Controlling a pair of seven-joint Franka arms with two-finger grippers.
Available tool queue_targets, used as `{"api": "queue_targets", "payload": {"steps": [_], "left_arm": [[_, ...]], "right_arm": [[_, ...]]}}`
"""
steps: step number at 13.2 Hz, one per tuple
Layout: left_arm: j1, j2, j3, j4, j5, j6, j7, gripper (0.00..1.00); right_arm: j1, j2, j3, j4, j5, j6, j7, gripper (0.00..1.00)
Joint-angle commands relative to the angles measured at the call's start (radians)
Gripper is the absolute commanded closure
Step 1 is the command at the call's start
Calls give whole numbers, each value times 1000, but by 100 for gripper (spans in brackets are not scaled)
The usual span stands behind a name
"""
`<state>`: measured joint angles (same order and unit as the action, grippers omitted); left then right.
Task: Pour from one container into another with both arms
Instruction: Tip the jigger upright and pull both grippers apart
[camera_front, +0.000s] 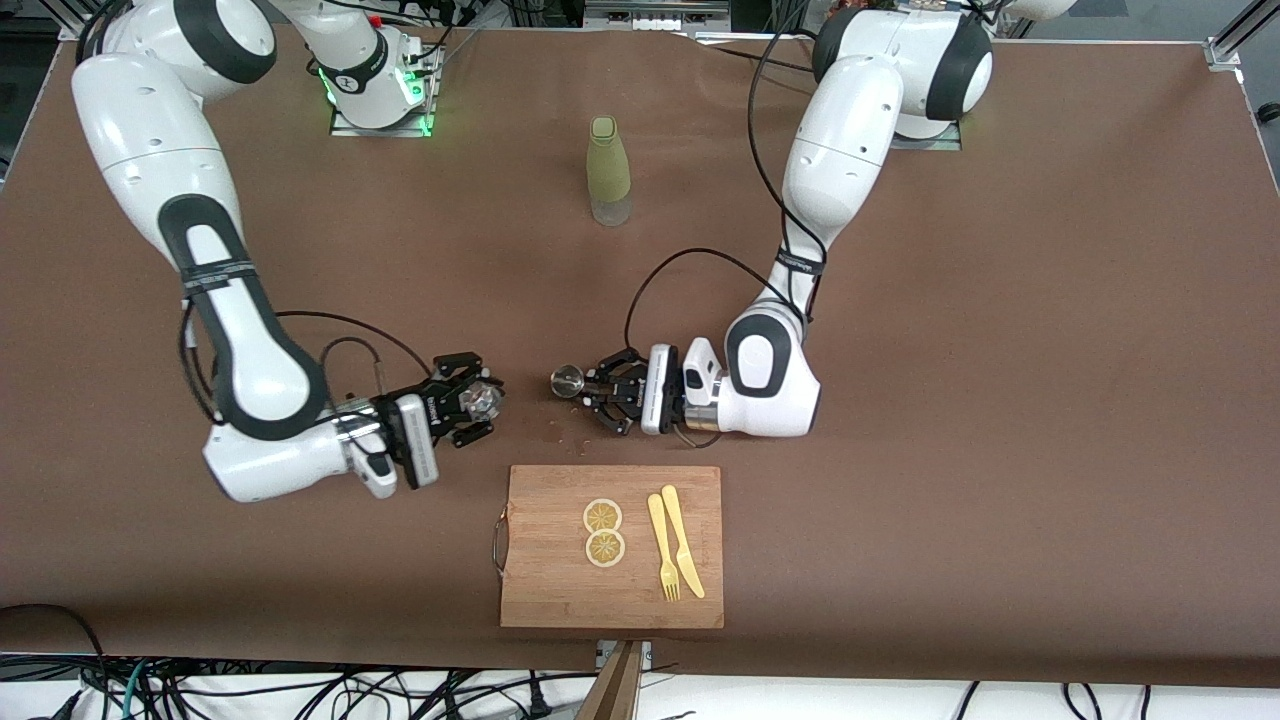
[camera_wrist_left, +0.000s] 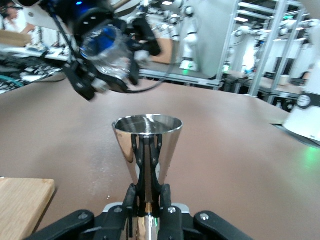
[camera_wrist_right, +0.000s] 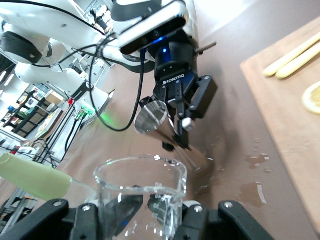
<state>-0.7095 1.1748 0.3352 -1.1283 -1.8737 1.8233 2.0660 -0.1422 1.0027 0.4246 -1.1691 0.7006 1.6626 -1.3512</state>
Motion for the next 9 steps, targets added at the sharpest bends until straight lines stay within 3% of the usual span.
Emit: {"api": "queue_targets", "payload": {"steps": [1,3,5,6,9], "left_arm": [[47,-15,18,-65,-36,-149,143,100],[80,-15,60,-87,-27,-287,187,100],[114,-20,114,-119,19,-431,227,100],[145,-50,119,-140,81,-468,250,100],[278,-145,91,-199,325,-519,319,100]], "right_arm": [[-36,7,-15,14,33,-3,-103,95],[-60,7,-44,16,57,17,-173,95],[-66,8,-114,9,140,14,-308,95],[-65,10,-148,-7,172,9,-384,95],[-65,11,-173,-43,201,14,-523,95]]}}
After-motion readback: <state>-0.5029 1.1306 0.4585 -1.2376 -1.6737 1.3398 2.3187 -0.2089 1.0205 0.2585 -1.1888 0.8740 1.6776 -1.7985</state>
